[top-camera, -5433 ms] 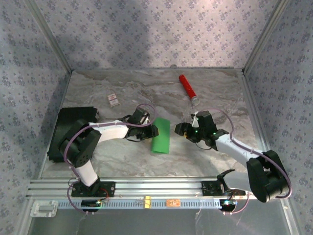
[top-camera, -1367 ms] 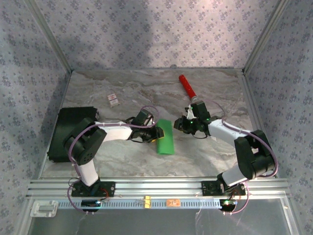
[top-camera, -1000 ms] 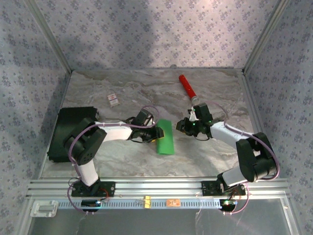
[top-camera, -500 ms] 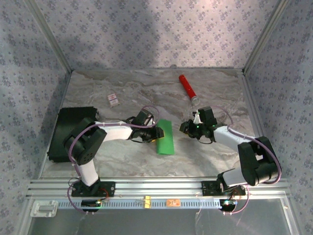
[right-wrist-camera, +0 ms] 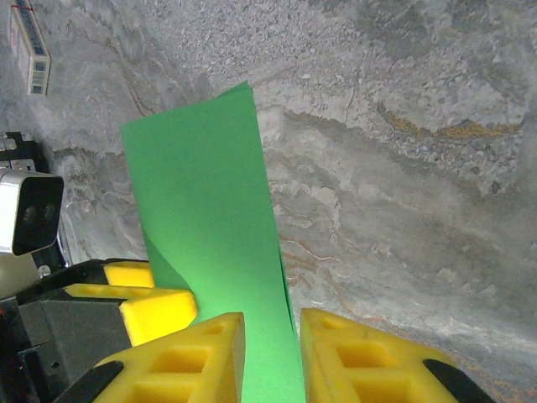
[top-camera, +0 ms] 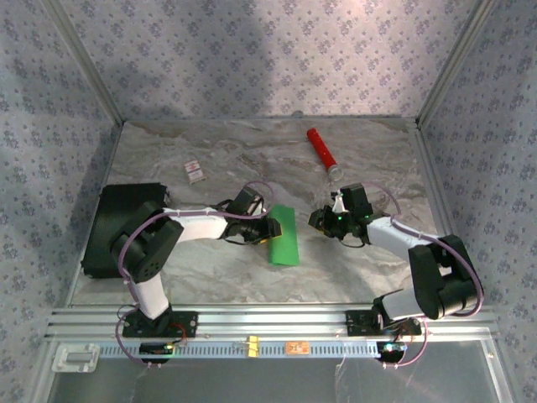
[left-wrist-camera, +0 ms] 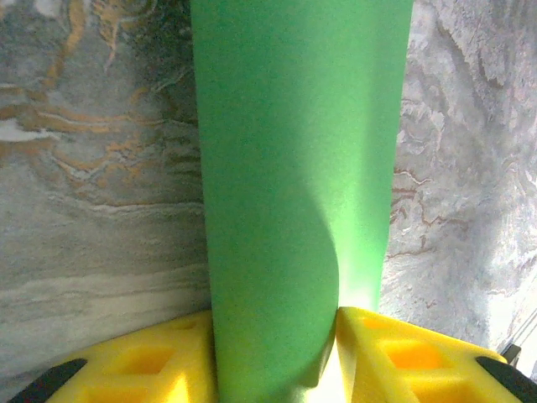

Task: Fold a paper plane with a square sheet of paper (pick it up from the middle)
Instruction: Hold the square sheet of paper at the center of the table.

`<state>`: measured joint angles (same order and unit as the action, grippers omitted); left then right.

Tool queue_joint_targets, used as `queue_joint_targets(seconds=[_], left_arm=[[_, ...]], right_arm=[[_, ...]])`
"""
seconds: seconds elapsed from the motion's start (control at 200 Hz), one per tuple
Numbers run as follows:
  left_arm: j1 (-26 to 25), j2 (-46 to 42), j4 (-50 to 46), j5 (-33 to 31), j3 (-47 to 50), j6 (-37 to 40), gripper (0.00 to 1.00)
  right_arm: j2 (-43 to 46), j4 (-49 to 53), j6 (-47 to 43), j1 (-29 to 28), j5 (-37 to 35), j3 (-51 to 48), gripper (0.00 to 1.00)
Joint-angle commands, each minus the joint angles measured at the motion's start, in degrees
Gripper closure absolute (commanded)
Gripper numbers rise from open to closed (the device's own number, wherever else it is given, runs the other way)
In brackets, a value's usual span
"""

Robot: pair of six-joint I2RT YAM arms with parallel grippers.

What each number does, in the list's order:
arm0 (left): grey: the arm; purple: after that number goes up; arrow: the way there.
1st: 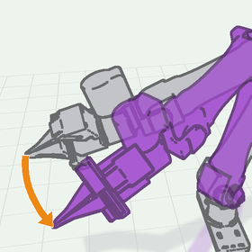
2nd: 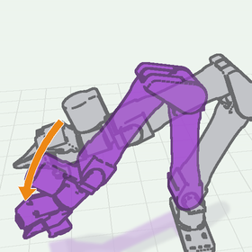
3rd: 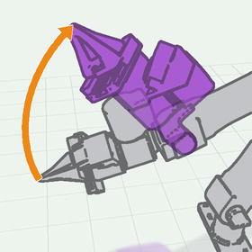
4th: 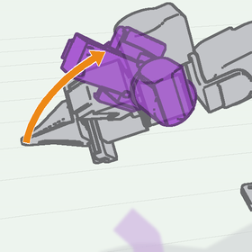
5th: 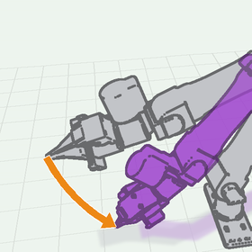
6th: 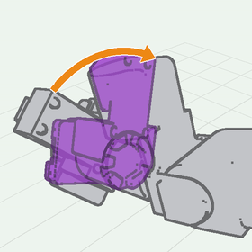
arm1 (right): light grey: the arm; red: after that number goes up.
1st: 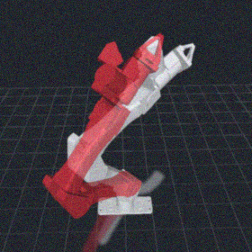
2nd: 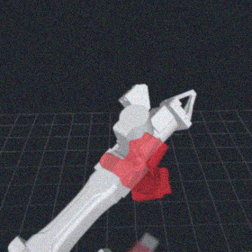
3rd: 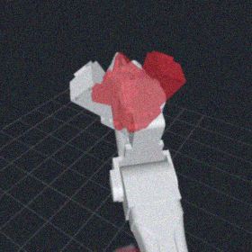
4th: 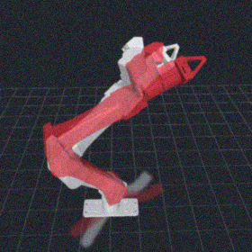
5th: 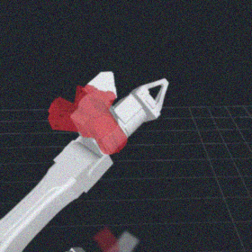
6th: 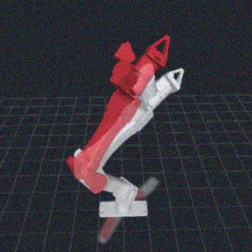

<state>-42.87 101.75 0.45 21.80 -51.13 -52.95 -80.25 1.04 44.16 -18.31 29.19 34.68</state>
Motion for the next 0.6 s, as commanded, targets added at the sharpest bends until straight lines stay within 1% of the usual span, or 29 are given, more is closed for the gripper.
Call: queue_joint_targets(seconds=[0.0, 0.1, 0.23, 0.405, 0.595], left_arm=[[0.39, 1.17, -6.25, -2.42, -0.10, 1.86, 0.60], [0.77, 0.82, -6.71, -2.55, -0.08, 1.98, 0.57], [1.08, 0.46, -7.29, -3.47, -0.01, 1.92, 0.57], [1.20, 1.25, -8.63, -3.63, -0.46, 2.06, 0.59], [1.18, 1.14, -8.83, -4.20, 0.05, 2.14, 0.60]], right_arm=[[1.01, 0.32, 0.37, -0.38, -0.69, -0.83, 0.75], [0.95, 0.26, 0.22, -0.54, -0.85, -1.06, 0.75], [0.80, 0.23, 0.14, -0.82, -0.82, -1.26, 0.75], [0.73, 0.27, 0.26, -1.03, -1.23, -1.41, 0.75], [0.77, 0.42, 0.15, -1.13, -1.47, -1.37, 0.75]])
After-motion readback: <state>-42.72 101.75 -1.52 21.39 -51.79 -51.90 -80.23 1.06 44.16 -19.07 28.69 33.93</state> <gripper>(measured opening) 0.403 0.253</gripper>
